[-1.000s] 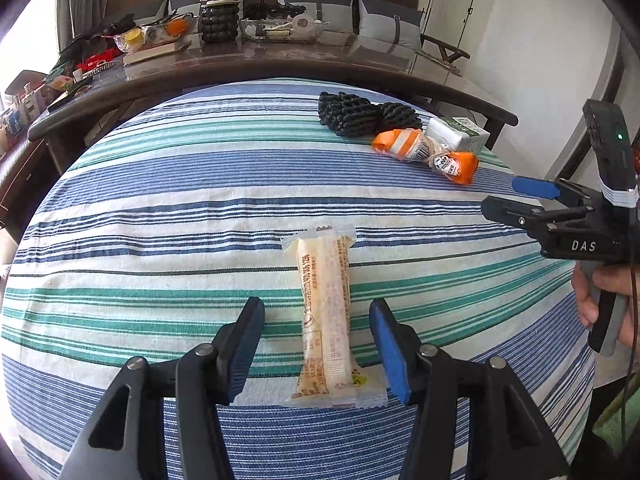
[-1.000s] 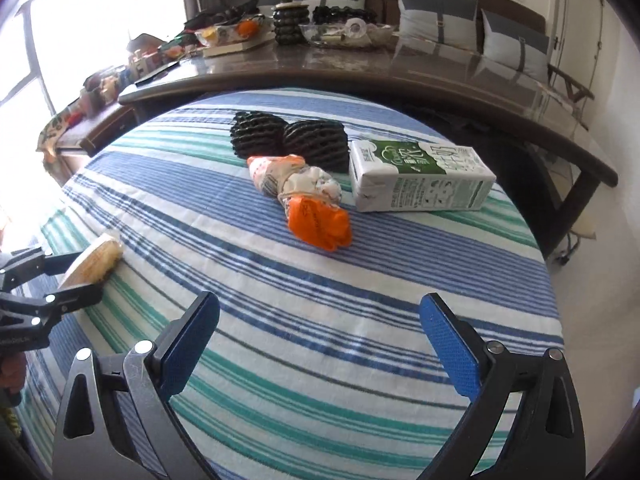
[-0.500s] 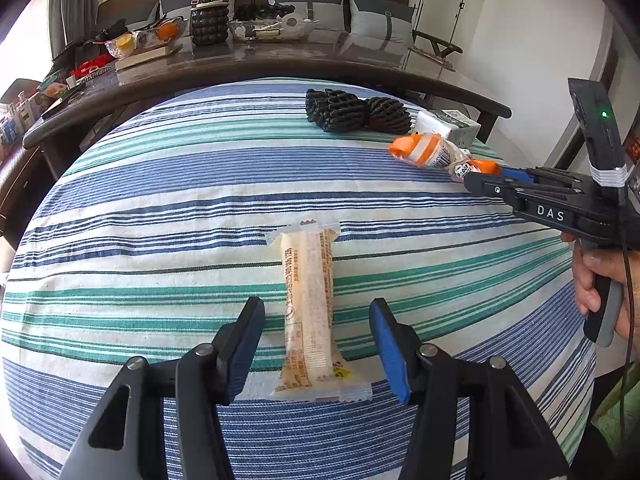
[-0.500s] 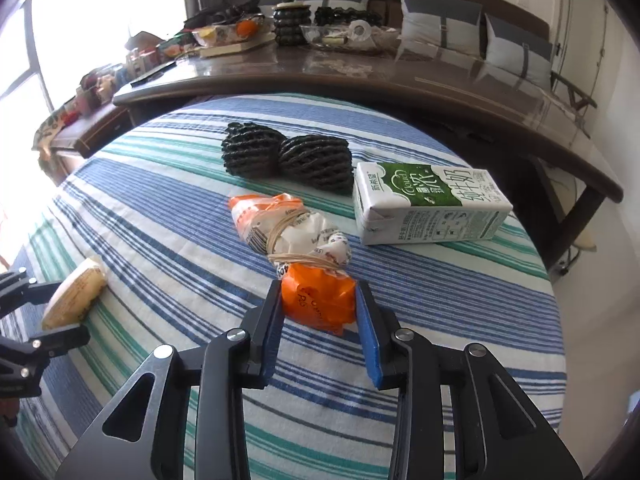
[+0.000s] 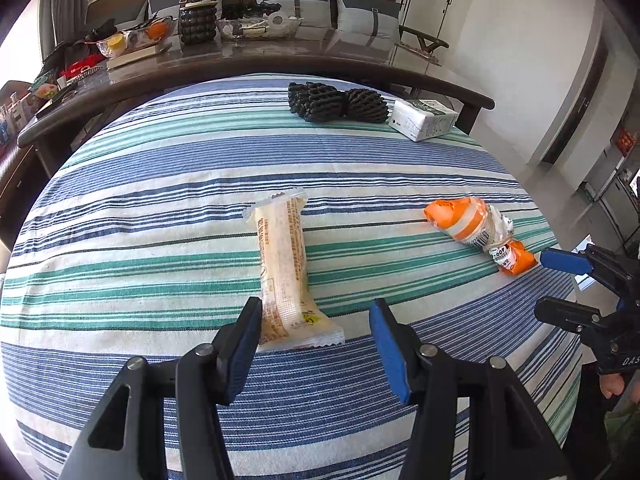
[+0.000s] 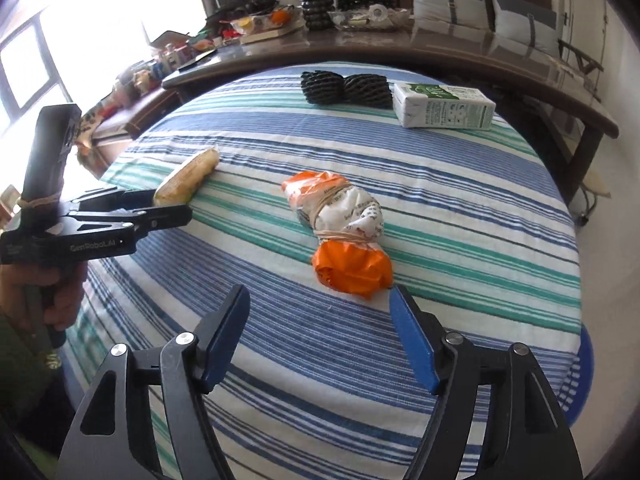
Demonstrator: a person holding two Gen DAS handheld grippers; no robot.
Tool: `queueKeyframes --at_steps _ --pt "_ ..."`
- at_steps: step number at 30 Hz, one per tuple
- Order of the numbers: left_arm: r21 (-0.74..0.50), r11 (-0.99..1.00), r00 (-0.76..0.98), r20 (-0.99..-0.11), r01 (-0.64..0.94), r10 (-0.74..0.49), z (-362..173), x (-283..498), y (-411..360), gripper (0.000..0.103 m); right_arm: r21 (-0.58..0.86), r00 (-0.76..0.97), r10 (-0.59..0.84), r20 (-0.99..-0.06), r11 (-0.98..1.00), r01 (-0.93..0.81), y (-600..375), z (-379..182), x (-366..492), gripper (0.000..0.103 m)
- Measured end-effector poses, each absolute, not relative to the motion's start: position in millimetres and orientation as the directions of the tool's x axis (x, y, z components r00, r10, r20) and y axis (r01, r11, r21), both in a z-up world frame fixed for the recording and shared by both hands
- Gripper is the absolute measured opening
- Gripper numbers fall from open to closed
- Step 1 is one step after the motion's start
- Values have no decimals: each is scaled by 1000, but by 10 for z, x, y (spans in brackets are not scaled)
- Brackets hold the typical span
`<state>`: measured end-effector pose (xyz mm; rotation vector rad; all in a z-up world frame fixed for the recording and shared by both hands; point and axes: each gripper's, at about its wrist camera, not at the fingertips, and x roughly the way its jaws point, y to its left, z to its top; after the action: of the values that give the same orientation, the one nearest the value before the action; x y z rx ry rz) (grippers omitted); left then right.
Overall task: Collect trash
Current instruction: 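Grasp the orange-and-white wrapped bundle with the right tool while the left tool holds the bread packet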
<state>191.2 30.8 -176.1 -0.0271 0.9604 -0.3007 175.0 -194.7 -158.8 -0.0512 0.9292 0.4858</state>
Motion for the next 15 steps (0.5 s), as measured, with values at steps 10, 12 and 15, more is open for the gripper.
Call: queueKeyframes --at_steps 10,12,15 --pt "-171 958 535 -800 231 -272 -1789 2023 314 56 155 466 393 -792 869 -470 -1904 -1664 2349 87" --pt "-170 959 536 -800 227 -269 -1796 2040 320 56 185 434 406 -804 865 -467 -1885 -1708 2458 87" --pt "-161 959 537 -801 231 -264 -1799 2058 322 55 196 389 405 -827 857 -476 -1830 -1773 2535 84"
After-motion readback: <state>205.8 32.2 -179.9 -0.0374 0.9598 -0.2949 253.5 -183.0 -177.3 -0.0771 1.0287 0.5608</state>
